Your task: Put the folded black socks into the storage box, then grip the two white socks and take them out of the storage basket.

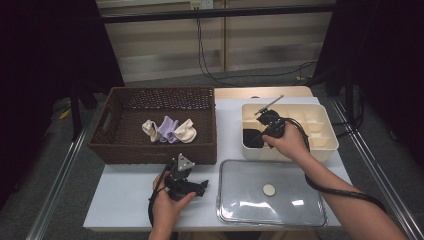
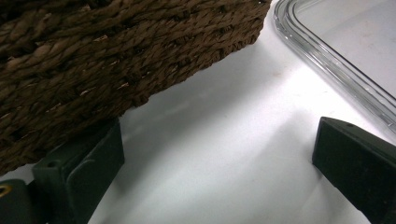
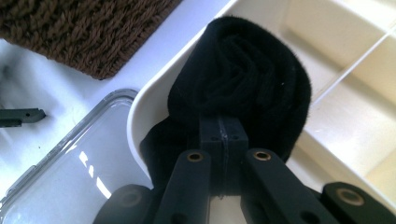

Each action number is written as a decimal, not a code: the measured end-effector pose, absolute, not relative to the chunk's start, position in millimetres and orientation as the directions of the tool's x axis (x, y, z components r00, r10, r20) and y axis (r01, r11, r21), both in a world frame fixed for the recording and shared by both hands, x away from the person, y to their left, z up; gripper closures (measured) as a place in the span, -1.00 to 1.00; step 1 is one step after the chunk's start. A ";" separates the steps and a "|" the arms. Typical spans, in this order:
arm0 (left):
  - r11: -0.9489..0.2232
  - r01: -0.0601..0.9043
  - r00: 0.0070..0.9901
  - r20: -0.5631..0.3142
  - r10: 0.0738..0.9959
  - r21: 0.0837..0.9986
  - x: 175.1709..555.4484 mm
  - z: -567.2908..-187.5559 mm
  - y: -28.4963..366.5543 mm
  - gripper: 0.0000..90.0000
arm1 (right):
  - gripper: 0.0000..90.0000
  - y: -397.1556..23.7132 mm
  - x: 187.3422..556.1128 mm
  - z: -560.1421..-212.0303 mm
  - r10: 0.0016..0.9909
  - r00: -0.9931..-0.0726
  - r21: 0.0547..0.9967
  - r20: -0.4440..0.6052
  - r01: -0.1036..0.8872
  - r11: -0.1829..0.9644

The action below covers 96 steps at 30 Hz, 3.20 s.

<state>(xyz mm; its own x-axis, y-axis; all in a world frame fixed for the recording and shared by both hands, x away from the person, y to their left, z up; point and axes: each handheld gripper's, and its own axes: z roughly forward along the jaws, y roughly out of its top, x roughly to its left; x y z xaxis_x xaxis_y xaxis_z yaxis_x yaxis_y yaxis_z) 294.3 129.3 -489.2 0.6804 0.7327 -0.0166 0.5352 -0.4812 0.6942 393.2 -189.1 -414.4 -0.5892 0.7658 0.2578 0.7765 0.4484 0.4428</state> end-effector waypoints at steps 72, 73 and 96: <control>-0.470 0.539 0.675 -0.025 0.737 0.699 293.9 -489.6 128.6 -0.96 | -0.42 -199.6 337.2 -386.5 0.662 -0.715 0.614 0.224 0.631 0.473; -0.471 0.539 0.675 -0.024 0.737 0.699 294.0 -489.6 128.6 -0.96 | -0.43 -199.5 335.3 -387.4 0.659 -0.717 0.618 0.226 0.628 0.472; -0.473 0.538 0.677 -0.023 0.736 0.698 294.1 -489.5 128.8 -0.96 | -0.71 -189.5 292.6 -426.1 0.598 -0.778 0.635 0.190 0.562 0.530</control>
